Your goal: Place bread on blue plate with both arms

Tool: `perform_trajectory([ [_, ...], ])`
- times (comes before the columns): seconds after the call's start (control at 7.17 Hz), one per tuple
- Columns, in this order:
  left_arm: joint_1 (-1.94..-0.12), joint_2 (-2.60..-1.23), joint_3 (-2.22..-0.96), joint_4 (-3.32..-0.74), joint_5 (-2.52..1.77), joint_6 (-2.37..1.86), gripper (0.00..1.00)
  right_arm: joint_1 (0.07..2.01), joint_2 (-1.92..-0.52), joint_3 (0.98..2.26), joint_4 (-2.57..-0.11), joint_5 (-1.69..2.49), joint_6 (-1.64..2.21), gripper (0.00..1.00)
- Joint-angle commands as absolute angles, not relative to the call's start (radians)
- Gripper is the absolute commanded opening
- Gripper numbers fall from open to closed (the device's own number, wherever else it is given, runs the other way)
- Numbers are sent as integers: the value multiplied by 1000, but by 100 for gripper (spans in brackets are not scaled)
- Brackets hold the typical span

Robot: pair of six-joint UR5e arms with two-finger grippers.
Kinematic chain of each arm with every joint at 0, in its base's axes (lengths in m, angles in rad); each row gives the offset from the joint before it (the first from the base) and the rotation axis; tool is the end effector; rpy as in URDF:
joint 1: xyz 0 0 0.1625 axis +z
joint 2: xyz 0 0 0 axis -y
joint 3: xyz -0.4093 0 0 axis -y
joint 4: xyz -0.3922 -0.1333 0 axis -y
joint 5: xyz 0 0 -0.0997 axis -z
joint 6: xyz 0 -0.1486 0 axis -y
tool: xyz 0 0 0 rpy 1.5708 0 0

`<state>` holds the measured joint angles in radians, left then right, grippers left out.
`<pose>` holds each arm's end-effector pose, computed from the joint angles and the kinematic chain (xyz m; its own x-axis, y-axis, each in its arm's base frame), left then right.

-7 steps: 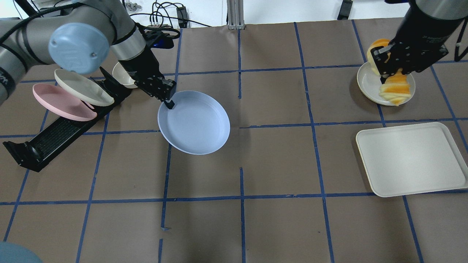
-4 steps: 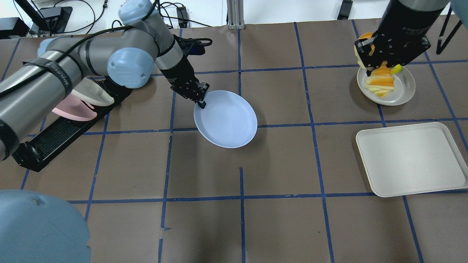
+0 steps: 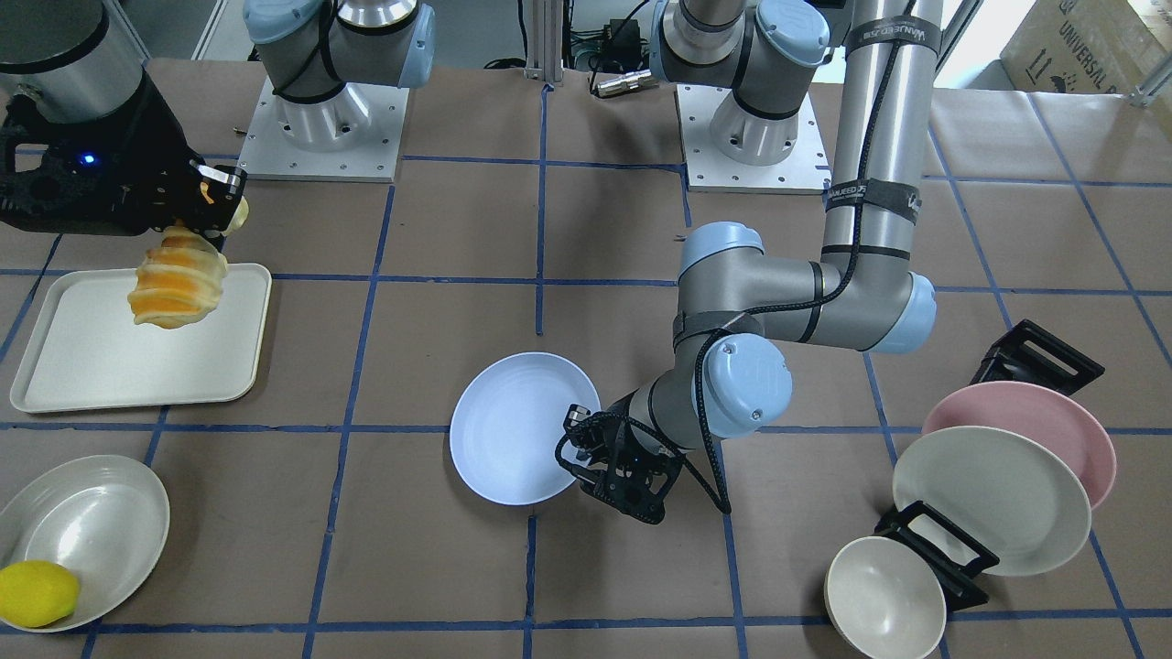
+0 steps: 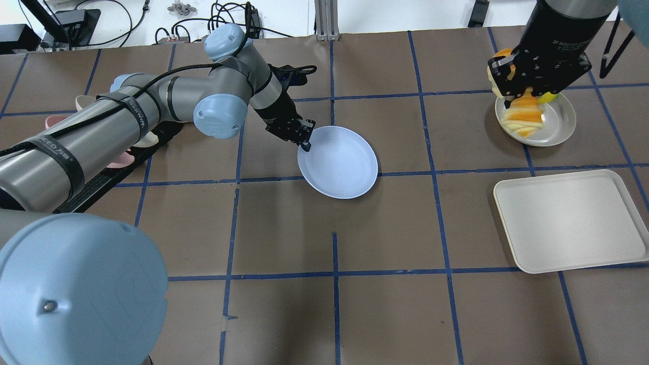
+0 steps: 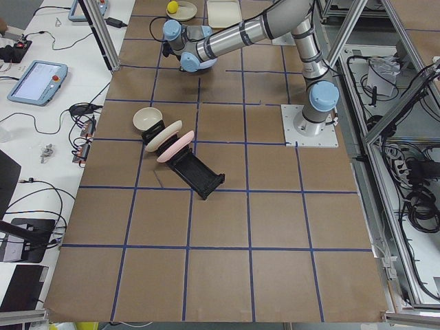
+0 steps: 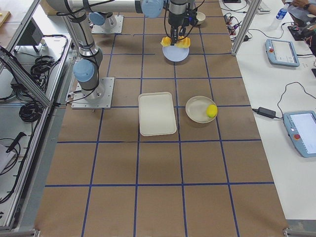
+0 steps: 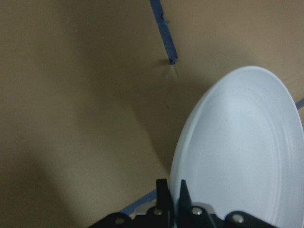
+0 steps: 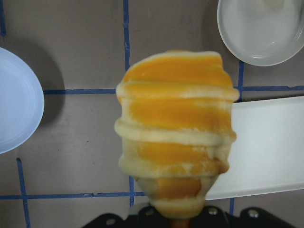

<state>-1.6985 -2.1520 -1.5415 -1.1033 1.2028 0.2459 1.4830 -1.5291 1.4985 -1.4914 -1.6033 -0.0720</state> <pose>-0.2676 -0.6173 0.1524 -0.8705 0.3267 0.3682 0.3493 0.9370 -0.0055 0.0840 -0.5107 0.4302 -0.9995 0.0143 0.0289 0.0157 0.9986 0.0510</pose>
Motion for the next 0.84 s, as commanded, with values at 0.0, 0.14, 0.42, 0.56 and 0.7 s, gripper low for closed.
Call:
perform_trajectory([
  [0.0, -1692, -2132, -1526, -1097, 1212, 244, 100, 1520, -1499, 1509, -1520, -1611, -20, 5],
  [0.14, -1672, -2097, -1491, -1167, 1235, 244, 100, 1551, -1482, 1509, -1538, -1611, 17, 5],
  [0.42, -1654, -1964, -1396, -1415, 1447, 245, 100, 1651, -1427, 1513, -1604, -1605, 87, 5],
  [0.56, -1654, -1921, -1341, -1487, 1559, 245, 100, 1717, -1392, 1517, -1644, -1606, 176, 5],
  [0.7, -1657, -1904, -1297, -1556, 1619, 247, 100, 1759, -1341, 1519, -1726, -1612, 236, 5],
])
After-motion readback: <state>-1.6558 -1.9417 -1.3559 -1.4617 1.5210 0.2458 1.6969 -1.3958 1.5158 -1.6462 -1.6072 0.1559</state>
